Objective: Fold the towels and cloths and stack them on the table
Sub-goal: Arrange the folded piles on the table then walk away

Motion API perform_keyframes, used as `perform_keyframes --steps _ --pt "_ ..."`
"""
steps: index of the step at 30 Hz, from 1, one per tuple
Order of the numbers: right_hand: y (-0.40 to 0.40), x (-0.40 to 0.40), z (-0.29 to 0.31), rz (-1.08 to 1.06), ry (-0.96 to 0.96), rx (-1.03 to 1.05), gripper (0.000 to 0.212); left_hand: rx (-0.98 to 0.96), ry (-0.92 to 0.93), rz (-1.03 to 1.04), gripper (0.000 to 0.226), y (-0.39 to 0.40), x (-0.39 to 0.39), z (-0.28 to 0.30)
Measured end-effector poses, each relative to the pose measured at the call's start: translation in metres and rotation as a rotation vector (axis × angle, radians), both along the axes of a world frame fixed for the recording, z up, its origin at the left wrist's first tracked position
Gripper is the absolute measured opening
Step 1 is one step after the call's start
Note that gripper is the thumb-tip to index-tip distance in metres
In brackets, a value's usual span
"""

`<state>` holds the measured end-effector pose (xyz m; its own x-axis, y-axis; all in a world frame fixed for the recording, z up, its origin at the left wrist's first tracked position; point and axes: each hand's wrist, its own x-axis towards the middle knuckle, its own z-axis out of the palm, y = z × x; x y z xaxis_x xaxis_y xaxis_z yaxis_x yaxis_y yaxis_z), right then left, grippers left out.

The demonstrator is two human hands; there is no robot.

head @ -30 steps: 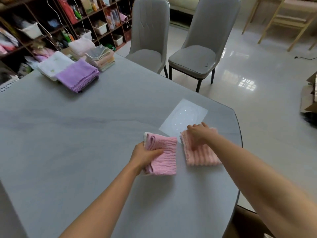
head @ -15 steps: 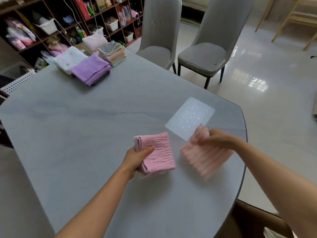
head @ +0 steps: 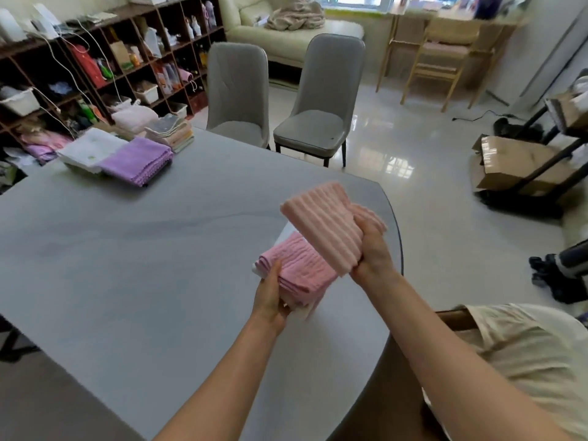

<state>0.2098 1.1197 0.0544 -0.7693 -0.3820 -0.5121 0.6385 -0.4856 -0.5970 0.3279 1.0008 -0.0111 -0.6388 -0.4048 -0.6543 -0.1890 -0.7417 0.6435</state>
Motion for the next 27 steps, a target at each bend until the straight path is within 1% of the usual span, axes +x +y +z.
perform_keyframes --steps 1,2,3,4,5,7,8,10,14,16,18,21,22,24,25,27 --pt "0.000 0.017 0.000 -0.033 -0.006 0.034 0.045 0.021 0.034 0.000 0.054 0.006 0.005 0.008" --pt "0.002 0.032 0.000 -0.072 -0.008 0.074 0.046 0.038 0.061 -0.009 0.063 0.013 0.010 0.014" --pt "0.006 0.045 0.001 -0.115 -0.004 0.115 0.045 0.051 0.089 -0.022 0.073 0.019 0.015 0.022" --pt "0.013 0.056 0.000 -0.160 0.001 0.146 0.042 0.051 0.110 -0.055 0.079 0.026 0.020 0.028" --pt "0.021 0.066 0.000 -0.204 0.014 0.172 0.038 0.050 0.128 -0.092 0.075 0.034 0.026 0.033" --pt "0.045 0.086 0.003 -0.279 0.029 0.227 0.031 0.057 0.159 -0.168 0.056 0.054 0.039 0.038" --pt "0.052 0.090 0.004 -0.289 0.019 0.245 0.028 0.050 0.177 -0.190 0.051 0.059 0.041 0.038" --pt "0.074 0.108 0.006 -0.321 -0.001 0.277 0.028 0.038 0.187 -0.253 0.046 0.079 0.052 0.040" --pt "0.122 0.130 0.016 -0.446 -0.009 0.298 0.037 0.008 0.243 -0.394 0.040 0.122 0.061 0.055" --pt "0.148 0.139 0.020 -0.483 -0.015 0.313 0.034 0.033 0.285 -0.459 0.035 0.147 0.062 0.063" --pt "0.179 0.152 0.024 -0.504 -0.013 0.316 0.026 0.090 0.340 -0.500 0.042 0.176 0.064 0.066" --pt "0.228 0.168 0.033 -0.567 0.025 0.380 0.018 0.142 0.387 -0.575 0.064 0.225 0.063 0.065" --pt "0.247 0.171 0.033 -0.606 0.027 0.425 0.019 0.137 0.377 -0.606 0.064 0.244 0.063 0.068" --pt "0.291 0.181 0.033 -0.691 0.019 0.522 0.029 0.115 0.358 -0.670 0.057 0.288 0.064 0.070" --pt "0.317 0.185 0.033 -0.735 0.012 0.566 0.035 0.096 0.362 -0.709 0.058 0.312 0.066 0.068" --pt "0.358 0.194 0.031 -0.795 0.018 0.651 0.041 0.072 0.373 -0.791 0.067 0.352 0.073 0.069"
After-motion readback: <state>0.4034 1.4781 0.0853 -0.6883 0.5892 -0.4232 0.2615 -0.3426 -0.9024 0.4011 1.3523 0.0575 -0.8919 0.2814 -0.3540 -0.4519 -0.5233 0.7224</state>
